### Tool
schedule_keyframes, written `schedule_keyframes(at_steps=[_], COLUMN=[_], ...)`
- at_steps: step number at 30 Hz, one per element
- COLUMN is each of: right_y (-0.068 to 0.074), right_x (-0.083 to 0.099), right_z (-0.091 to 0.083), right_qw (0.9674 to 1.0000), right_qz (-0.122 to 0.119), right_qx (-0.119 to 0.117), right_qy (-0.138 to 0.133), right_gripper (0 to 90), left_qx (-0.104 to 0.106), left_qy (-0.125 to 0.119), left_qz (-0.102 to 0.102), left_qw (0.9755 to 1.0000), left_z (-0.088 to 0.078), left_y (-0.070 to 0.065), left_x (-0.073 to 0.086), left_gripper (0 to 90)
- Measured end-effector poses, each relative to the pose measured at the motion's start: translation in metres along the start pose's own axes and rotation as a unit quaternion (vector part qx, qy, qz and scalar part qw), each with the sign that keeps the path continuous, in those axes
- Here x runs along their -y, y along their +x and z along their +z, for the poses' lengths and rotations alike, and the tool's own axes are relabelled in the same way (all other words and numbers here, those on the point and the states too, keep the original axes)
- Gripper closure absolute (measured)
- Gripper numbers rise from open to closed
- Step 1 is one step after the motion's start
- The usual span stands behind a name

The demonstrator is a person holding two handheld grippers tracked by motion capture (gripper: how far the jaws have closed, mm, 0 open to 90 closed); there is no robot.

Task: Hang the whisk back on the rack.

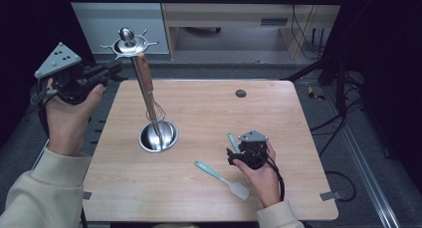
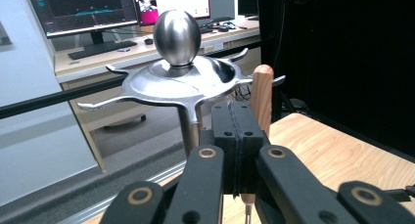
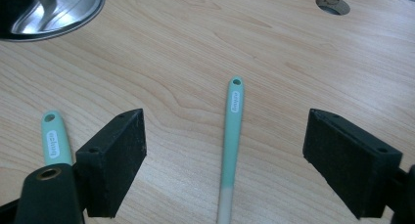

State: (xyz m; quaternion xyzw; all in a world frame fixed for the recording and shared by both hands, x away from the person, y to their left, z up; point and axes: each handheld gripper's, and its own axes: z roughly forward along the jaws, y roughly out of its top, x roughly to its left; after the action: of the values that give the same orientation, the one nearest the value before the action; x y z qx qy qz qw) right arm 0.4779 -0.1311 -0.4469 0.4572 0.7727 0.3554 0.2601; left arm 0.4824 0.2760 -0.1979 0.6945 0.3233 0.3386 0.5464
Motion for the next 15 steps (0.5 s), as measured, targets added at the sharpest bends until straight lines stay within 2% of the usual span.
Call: schedule_keyframes(at_steps=[15], right_y=[-0.0003], right_x=[0.0002], right_z=[-0.0001], right_qw=[1.0000], right_qz=[0.000], right_qx=[-0.001], right_qy=[0.001], right_gripper=[16.5], left_qx=[-0.011], left_qy=[-0.003], left_qz=[-0.007], left_qw=[0.9999], left_z=[0.0013], left_y=[0.0068], left_x=[0.0017], left_gripper=[90.0])
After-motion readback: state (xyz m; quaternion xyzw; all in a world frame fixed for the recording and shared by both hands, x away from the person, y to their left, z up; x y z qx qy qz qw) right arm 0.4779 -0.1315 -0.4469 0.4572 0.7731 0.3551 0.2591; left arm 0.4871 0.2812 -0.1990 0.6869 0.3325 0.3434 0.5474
